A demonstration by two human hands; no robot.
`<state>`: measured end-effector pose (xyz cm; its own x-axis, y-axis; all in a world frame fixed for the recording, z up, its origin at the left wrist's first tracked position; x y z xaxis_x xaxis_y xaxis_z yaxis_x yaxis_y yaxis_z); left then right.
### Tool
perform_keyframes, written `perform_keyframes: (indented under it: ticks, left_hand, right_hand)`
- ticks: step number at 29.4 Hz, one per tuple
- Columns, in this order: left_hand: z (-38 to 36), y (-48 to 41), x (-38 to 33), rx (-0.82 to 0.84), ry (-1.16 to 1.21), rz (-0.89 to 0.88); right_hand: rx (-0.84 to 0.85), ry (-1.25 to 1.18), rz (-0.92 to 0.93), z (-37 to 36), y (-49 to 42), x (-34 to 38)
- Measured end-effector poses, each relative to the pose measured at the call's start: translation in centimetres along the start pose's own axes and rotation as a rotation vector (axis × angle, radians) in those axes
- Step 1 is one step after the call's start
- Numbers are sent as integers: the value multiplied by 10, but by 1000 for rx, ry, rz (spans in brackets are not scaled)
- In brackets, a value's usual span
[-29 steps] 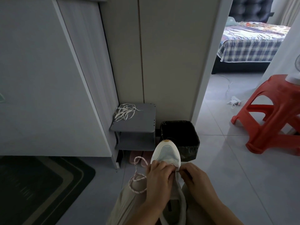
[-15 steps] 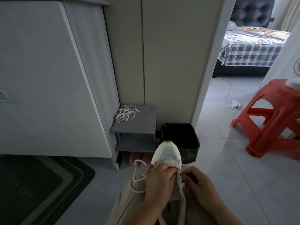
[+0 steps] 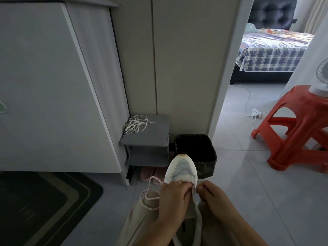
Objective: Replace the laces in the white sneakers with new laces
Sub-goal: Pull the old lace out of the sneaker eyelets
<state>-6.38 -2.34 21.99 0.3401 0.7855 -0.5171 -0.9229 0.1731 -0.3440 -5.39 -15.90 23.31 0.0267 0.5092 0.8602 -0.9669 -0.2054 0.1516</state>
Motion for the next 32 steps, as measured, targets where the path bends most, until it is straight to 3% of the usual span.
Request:
perform_keyframes:
  ticks: [7, 11, 16, 19, 21, 25, 30, 32]
  left_hand:
    - [13, 13, -12, 33, -81, 62]
    - [19, 14, -30, 172, -144, 127]
    - [8, 12, -26, 123, -14, 178]
    - [0, 23, -21, 53, 67, 229]
    - [-9, 28, -23, 5, 21, 171]
    - [-14, 28, -21, -61, -85, 58]
    - [-26, 38, -4, 159, -267, 28]
    - [-30, 53, 1, 142, -330, -1]
  right_hand:
    - [17, 39, 13, -3, 0, 1]
    - [20, 15, 53, -1, 6, 3]
    - [-45, 24, 118, 2, 13, -1]
    - [-194, 229, 205, -8, 17, -9]
    - [-230, 297, 233, -15, 19, -14]
    - [-132, 208, 126, -11, 15, -8]
    - [-9, 193, -28, -15, 12, -4]
    - [-30, 229, -76, -18, 14, -3]
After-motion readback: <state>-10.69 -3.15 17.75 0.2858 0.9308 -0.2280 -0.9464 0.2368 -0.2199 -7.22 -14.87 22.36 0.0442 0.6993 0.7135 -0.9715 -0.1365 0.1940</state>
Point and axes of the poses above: each hand's wrist, its own y-axis away from the middle knuckle, its own z-axis out of the back of the hand, x = y × z, the point moved 1 cm from there along -y, towards the middle knuckle, and after that the axes turned 4 degrees about x, right-handed, at the moved point
